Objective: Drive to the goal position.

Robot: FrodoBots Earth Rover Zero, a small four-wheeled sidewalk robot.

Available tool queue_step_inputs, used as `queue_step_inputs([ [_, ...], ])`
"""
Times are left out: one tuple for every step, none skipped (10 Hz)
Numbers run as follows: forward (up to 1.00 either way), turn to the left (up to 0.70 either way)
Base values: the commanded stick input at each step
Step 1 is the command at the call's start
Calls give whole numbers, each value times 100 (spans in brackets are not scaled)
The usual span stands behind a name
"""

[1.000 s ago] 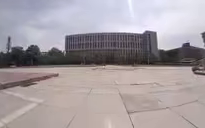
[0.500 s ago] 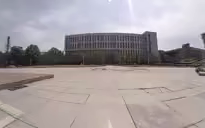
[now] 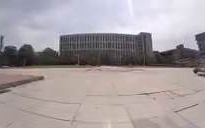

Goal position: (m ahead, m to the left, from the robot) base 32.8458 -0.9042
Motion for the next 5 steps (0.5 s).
queue_step_inputs([
  [100, 0],
  [100, 0],
  [100, 0],
  [100, 0],
  [100, 0],
])
